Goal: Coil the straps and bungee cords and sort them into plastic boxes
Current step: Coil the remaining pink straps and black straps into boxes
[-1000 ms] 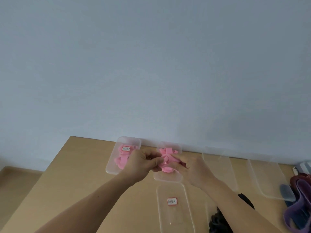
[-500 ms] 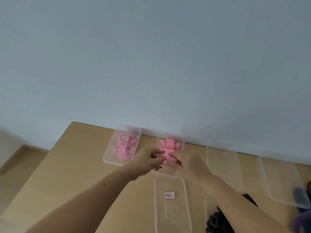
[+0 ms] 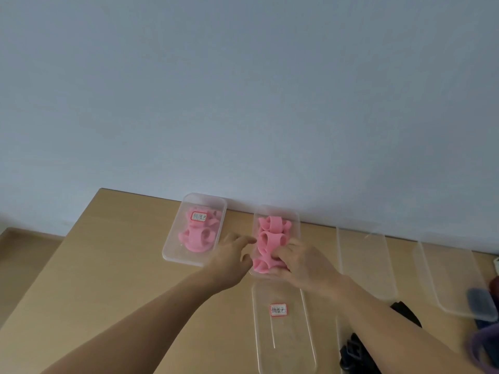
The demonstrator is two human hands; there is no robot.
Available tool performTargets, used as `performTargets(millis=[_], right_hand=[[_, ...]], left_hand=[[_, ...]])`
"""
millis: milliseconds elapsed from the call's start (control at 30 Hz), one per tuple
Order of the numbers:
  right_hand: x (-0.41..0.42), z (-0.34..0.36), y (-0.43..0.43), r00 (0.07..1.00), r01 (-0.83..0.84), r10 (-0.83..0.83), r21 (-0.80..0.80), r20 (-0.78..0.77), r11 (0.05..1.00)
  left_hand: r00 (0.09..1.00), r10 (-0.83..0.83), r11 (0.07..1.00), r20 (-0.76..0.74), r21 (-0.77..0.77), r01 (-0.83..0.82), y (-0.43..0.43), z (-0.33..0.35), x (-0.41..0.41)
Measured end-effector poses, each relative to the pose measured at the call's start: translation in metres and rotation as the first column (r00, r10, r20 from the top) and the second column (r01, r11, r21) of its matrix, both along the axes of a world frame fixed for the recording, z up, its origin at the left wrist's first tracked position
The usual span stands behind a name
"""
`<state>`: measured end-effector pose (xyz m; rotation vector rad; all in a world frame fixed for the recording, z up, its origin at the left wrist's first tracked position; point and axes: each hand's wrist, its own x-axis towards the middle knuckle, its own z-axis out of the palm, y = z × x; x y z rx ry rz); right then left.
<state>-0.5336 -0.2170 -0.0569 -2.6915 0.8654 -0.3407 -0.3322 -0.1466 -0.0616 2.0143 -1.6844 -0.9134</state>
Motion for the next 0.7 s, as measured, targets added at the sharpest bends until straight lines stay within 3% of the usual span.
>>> performTargets(millis=[67, 167, 300, 467, 700], right_hand=[[0.001, -0.002, -0.001, 1.0, -0.001, 0.001, 0.035, -0.002, 0.999], [0.007, -0.002, -0.004, 0.996, -0.086, 0.087, -0.051, 0.006, 0.995], [0.018, -0.001, -0.005, 0.985, -0.162, 0.148, -0.184, -0.091, 0.969], [0.019, -0.009, -0.003, 0.972, -0.182, 0.145, -0.2, -0.185, 0.963], [0.024, -0.019, -0.003, 0.962, 0.0, 0.005, 0.019, -0.272, 1.0]], left_hand=[[1.0, -0.012, 1.0, -0.018, 0.024, 0.013, -0.002, -0.006, -0.001], [0.999, -0.038, 0.999, -0.001, 0.032, 0.038, -0.007, -0.01, -0.002], [0.997, -0.07, 0.996, 0.015, 0.048, 0.069, -0.01, -0.01, -0.003], [0.988, -0.13, 0.991, 0.082, 0.042, 0.127, -0.011, -0.008, -0.002], [0.984, -0.13, 0.991, 0.124, 0.045, 0.126, -0.009, -0.008, -0.006]])
